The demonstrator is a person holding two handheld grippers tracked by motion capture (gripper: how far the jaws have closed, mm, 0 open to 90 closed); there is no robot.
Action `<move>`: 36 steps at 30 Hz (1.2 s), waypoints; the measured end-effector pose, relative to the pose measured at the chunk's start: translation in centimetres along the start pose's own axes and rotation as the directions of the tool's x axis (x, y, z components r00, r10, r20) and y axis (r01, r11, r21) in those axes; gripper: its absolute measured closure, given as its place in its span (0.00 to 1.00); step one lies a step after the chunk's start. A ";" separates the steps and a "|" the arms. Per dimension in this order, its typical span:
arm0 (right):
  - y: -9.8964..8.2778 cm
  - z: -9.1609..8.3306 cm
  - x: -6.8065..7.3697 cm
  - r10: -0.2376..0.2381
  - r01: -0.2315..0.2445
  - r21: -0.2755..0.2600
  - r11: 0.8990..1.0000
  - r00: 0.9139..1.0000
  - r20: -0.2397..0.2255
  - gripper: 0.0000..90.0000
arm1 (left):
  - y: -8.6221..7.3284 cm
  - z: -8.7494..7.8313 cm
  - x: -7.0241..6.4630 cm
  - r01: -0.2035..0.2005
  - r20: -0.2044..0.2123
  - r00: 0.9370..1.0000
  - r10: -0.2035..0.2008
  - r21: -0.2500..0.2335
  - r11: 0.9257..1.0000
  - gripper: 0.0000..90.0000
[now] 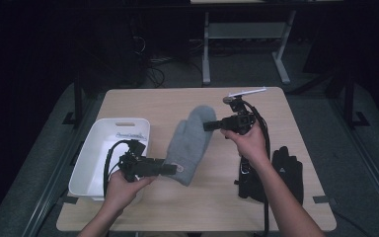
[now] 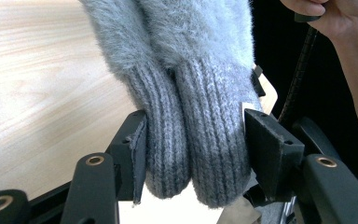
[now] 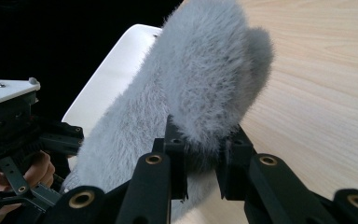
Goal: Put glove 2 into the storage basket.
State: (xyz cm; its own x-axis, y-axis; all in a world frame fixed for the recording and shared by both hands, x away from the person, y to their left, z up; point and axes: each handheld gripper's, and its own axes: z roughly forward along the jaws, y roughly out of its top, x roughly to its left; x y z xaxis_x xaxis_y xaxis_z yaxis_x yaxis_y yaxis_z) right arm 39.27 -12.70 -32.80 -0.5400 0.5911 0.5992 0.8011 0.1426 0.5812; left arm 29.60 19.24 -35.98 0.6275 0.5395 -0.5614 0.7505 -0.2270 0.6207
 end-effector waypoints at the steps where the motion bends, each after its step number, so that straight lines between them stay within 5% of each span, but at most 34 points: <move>1: 0.1 0.0 0.1 -0.001 0.001 -0.001 1.000 1.000 0.000 0.84 | 0.0 -0.1 0.0 -0.001 0.000 1.000 0.001 -0.003 1.000 0.48; 36: 4.3 5.1 4.2 -0.042 0.043 0.001 0.999 0.995 -0.092 0.84 | -0.9 -5.9 2.2 0.045 -0.059 0.997 -0.050 -0.093 0.995 0.49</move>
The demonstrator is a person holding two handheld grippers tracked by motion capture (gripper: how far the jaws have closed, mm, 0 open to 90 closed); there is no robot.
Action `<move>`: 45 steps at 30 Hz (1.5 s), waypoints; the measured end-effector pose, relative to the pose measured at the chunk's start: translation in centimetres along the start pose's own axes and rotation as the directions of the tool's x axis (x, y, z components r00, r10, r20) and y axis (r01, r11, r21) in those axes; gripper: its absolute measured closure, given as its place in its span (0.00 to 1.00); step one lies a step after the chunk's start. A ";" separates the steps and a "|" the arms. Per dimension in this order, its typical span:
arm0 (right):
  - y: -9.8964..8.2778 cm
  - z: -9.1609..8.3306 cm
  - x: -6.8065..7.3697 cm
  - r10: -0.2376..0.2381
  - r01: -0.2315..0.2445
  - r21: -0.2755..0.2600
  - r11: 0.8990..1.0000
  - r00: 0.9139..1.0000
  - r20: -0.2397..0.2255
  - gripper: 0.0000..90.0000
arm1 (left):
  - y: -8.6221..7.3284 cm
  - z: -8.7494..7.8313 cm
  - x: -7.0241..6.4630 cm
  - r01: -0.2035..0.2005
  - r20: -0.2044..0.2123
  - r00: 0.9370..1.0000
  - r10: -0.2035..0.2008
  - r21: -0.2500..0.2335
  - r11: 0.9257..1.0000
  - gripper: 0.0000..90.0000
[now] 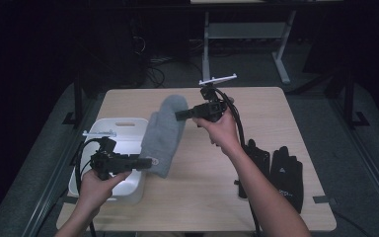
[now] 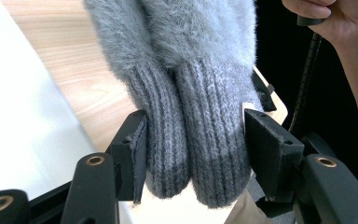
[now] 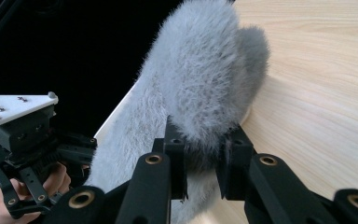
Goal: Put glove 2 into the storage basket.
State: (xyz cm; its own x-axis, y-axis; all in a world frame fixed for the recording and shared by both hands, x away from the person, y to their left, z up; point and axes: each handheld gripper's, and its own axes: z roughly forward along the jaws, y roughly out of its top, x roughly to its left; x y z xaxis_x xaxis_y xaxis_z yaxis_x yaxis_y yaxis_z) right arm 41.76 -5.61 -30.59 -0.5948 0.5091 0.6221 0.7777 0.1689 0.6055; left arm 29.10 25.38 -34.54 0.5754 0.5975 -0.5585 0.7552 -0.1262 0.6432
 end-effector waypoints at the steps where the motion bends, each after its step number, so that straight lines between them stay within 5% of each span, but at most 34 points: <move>1: 0.1 0.2 0.0 -0.003 0.003 0.002 1.000 1.000 -0.003 0.84 | 0.0 -0.2 0.1 0.007 -0.004 1.000 -0.007 -0.002 1.000 0.48; 24: 2.9 5.9 2.4 -0.030 0.033 0.036 0.999 0.996 -0.085 0.84 | -1.2 -5.2 2.3 0.052 -0.060 0.997 -0.057 -0.079 0.996 0.48; 45: 3.7 10.0 3.8 -0.039 0.047 0.077 0.996 0.994 -0.104 0.84 | -2.7 -7.4 3.9 0.093 -0.098 0.990 -0.103 -0.105 0.990 0.48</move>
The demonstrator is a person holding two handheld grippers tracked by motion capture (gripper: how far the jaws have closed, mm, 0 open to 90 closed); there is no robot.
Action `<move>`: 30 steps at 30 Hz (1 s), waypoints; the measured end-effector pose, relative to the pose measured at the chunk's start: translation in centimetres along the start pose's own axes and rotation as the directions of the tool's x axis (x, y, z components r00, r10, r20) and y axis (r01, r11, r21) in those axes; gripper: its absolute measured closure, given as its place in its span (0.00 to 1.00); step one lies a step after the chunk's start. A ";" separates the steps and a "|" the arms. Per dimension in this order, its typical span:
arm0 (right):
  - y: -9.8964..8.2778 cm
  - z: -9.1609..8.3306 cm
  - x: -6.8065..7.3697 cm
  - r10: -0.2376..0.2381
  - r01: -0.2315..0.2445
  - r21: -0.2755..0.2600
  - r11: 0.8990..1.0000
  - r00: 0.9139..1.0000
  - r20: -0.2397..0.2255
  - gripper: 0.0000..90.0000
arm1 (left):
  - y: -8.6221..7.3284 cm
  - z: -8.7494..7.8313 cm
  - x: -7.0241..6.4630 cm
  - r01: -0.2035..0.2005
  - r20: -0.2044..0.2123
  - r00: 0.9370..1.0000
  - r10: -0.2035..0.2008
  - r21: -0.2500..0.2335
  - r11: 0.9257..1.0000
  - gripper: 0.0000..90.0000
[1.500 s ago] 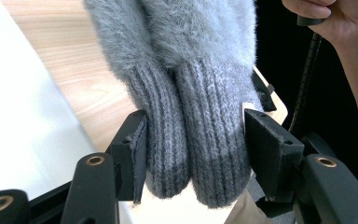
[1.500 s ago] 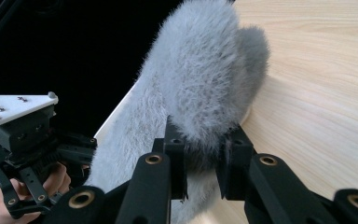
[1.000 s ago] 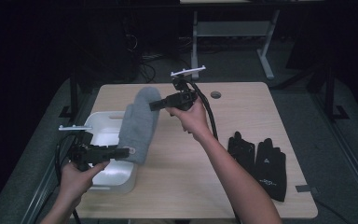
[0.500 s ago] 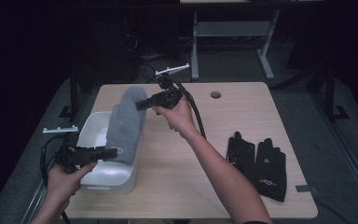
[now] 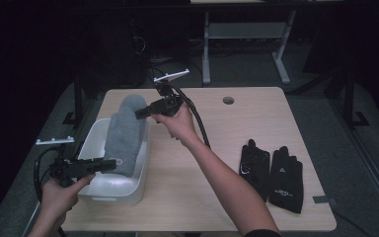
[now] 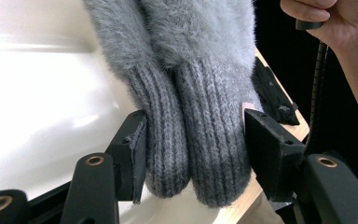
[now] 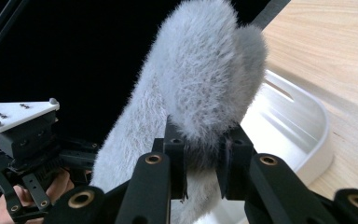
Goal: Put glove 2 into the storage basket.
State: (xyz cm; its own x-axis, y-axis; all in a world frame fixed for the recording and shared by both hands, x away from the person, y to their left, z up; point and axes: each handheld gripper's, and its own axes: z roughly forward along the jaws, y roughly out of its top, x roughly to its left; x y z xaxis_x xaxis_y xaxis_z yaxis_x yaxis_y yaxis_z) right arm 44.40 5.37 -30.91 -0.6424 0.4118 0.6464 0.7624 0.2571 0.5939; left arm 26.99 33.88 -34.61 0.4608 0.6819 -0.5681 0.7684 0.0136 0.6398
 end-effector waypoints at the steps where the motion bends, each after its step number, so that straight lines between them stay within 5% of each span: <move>1: 0.0 0.2 0.0 -0.001 0.001 0.003 1.000 1.000 0.001 0.84 | -0.1 -0.1 0.1 -0.002 0.000 1.000 0.002 0.004 1.000 0.48; 30: -1.0 5.1 -0.5 0.009 -0.009 0.089 0.996 1.000 -0.001 0.84 | -2.6 -0.9 2.9 0.064 -0.033 0.998 -0.062 0.041 0.997 0.47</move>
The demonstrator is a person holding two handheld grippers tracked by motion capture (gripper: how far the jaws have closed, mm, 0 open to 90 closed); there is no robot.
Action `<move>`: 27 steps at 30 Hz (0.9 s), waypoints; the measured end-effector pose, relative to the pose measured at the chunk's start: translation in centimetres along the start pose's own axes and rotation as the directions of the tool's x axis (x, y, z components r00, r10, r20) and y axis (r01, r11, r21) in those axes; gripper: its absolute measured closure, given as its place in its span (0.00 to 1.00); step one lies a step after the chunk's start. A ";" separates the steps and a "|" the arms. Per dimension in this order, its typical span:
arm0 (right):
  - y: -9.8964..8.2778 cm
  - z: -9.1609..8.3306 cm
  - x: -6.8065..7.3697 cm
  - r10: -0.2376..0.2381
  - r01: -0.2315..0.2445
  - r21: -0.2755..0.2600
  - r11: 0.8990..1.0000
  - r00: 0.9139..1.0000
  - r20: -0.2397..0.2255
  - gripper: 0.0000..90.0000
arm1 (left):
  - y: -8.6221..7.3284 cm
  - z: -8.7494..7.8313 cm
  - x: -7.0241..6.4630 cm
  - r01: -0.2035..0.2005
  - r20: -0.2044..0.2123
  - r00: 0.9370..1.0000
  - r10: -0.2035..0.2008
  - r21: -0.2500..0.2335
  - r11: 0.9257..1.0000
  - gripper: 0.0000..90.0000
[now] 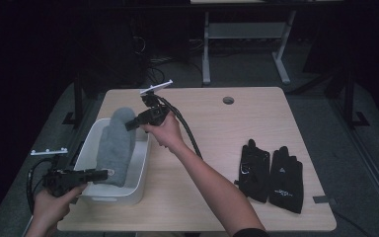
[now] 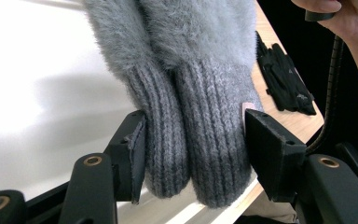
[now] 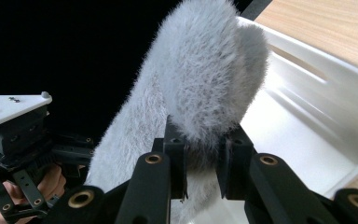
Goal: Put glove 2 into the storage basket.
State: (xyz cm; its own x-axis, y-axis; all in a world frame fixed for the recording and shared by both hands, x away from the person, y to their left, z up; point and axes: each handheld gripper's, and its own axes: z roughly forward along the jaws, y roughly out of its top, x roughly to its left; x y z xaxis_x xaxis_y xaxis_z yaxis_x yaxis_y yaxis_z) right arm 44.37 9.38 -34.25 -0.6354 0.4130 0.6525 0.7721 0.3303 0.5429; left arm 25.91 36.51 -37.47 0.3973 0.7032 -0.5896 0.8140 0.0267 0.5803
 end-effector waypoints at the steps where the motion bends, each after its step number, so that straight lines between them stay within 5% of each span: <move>1: 0.0 0.2 0.0 0.000 0.000 0.003 1.000 1.000 0.001 0.84 | -0.1 0.0 0.1 0.005 0.000 1.000 -0.005 0.001 1.000 0.47; 23: -1.6 2.2 -1.1 0.014 -0.015 0.056 0.998 1.000 0.009 0.84 | -1.2 0.5 0.7 0.008 -0.053 0.999 -0.004 0.080 0.997 0.44; 27: -1.8 2.4 -1.2 0.012 -0.013 0.075 0.997 1.000 0.007 0.84 | -1.3 0.0 0.6 0.013 -0.076 0.997 -0.010 0.042 0.999 0.37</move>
State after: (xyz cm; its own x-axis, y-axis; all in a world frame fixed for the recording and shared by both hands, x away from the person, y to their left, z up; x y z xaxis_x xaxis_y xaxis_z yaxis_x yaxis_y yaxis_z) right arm 43.72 10.33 -37.29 -0.6260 0.4228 0.6553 0.7785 0.3882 0.4932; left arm 25.06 36.83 -38.59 0.3559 0.7550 -0.5508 0.8363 0.0057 0.5483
